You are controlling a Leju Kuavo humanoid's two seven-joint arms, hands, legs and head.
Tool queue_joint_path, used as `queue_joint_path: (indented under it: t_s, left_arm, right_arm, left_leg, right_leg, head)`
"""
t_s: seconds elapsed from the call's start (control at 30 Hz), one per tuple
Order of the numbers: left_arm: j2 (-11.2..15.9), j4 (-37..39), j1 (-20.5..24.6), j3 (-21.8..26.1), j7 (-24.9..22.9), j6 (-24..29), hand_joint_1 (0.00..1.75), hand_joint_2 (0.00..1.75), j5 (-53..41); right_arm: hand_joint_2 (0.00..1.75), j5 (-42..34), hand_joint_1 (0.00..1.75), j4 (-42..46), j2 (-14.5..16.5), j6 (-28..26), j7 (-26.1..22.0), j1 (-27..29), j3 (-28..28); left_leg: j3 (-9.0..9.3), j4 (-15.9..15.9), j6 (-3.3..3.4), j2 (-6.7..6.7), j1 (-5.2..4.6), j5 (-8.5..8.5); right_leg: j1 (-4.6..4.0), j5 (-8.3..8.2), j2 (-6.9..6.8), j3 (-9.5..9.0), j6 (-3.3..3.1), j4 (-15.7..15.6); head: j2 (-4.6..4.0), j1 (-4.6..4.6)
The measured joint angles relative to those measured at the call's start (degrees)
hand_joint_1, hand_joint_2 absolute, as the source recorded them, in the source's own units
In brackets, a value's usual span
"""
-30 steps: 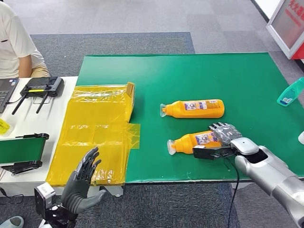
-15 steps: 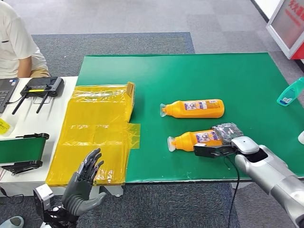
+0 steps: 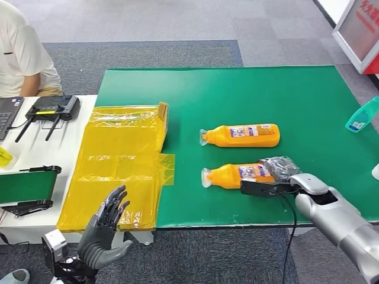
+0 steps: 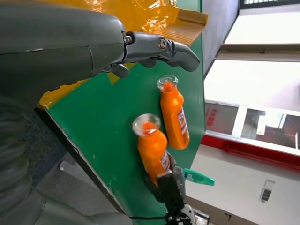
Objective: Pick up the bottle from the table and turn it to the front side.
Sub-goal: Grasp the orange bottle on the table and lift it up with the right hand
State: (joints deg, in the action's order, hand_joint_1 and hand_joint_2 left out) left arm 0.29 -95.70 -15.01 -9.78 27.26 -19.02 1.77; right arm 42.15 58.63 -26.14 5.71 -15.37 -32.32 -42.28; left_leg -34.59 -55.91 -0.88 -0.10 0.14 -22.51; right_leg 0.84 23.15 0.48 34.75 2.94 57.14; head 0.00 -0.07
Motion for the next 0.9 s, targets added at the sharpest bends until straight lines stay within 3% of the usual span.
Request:
queue_joint_path:
  t_s: [0.1,0.27,0.63,0.9]
  left_arm:
    - [0.08,-0.16,-0.34,-0.37,-0.06,0.80,0.00,1.75,-0.42]
    - [0.06,-1.18,-1.10,-0.73,-0.57,1.67,0.00,1.75,-0.96]
    - [-0.91,-4.08,-1.66,-1.77,-2.20,5.37,0.00,1.75,-8.18]
    - [-1.30,-5.08,-1.45,-2.78,-2.55,5.91,0.00,1.75,-9.02]
  right_arm:
    - [1.75,-6.48,1.75,7.94,1.87,-2.06,-4.52,8.28,5.91]
    - [1.75,-6.85,1.75,18.94,6.35,-3.74,-5.91,18.53,11.26]
    - [1.75,-3.13,1.75,28.37,13.34,-6.29,-6.97,27.71,15.43]
    - [1.75,-2.94,1.75,30.58,15.80,-5.50,-8.28,30.34,15.93]
  left_leg:
    - [0.00,0.00,-0.08,-0.01,0.04,-0.10]
    - [-0.07,0.01,-0.13,-0.08,0.11,-0.13]
    - [-0.07,0.00,-0.10,-0.08,0.07,-0.15]
    - [-0.06,0.00,-0.10,-0.08,0.08,-0.15]
  right_leg:
    - [-0.06,0.06,0.01,-0.01,-0.07,0.00]
    - [-0.10,0.18,-0.11,0.05,-0.14,0.01]
    - [-0.08,0.17,-0.11,0.05,-0.13,-0.01]
    - [-0.08,0.18,-0.11,0.05,-0.13,-0.01]
  head:
    - [0.00,0.00]
    - [0.00,0.00]
    - [0.00,-0.01]
    - [0.00,0.00]
